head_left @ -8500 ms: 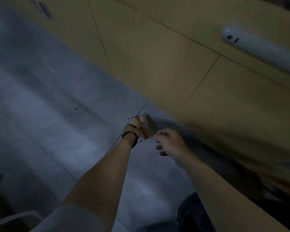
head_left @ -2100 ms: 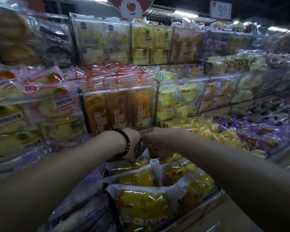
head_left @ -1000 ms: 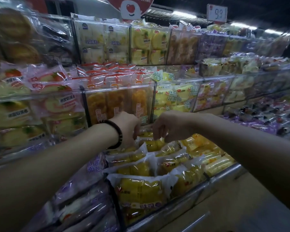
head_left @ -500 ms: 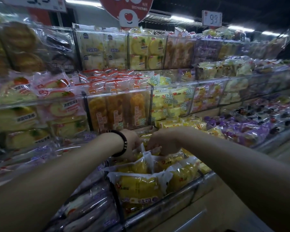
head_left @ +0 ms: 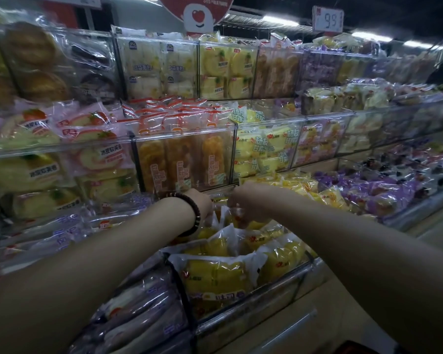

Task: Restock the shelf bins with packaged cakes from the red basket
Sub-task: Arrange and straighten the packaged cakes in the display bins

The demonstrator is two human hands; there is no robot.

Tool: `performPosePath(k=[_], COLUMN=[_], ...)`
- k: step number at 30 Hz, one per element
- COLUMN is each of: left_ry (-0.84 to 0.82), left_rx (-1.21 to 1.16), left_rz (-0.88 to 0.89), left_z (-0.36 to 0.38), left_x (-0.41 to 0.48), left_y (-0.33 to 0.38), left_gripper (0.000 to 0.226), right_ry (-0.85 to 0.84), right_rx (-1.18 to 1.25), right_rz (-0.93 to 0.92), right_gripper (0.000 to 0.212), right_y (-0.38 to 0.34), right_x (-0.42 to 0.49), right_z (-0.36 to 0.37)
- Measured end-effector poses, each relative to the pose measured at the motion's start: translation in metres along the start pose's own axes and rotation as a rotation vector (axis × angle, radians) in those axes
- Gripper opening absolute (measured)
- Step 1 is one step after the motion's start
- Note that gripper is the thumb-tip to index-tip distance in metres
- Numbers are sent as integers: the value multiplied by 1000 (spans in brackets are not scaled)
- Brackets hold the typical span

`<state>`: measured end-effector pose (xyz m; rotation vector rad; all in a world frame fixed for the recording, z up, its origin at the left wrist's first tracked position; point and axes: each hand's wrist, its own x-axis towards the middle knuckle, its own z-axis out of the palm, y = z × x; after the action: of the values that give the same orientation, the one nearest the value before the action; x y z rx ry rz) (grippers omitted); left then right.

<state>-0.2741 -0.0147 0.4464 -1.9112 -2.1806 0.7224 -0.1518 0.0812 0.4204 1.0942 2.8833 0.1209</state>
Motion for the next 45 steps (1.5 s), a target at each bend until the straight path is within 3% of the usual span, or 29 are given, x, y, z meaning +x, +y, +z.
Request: performPosePath(k=[8, 15, 19, 24, 32, 35, 42, 45], left_ry=[-25, -44, -35, -24, -64, -47, -16, 39], left_rx=[120, -29, -151, -186, -99, -103, -155, -205], left_rz=[20, -10, 10, 8, 45, 40, 38, 28], left_z=[-1, -1, -1, 4, -3, 1, -3, 2], left_x=[11, 8, 2, 2, -7, -6, -15, -15], left_y=[8, -1, -11, -15, -4, -7, -7, -12], left_gripper=[40, 44, 47, 46, 49, 48, 51, 49], right_ry=[37, -11, -61, -30, 137, 187, 28, 82], right_rx=[-143, -312, -221, 54, -212, -261, 84, 157], right_rz=[64, -7, -70, -5, -21, -29, 5, -54], right_gripper=[29, 40, 42, 58, 29, 28, 63, 52], right_y=[-30, -35, -25, 7, -22, -22, 5, 13], right_x=[12, 5, 1, -5, 8, 8, -9, -24], right_z=[2, 4, -3, -6, 10, 17, -8, -20])
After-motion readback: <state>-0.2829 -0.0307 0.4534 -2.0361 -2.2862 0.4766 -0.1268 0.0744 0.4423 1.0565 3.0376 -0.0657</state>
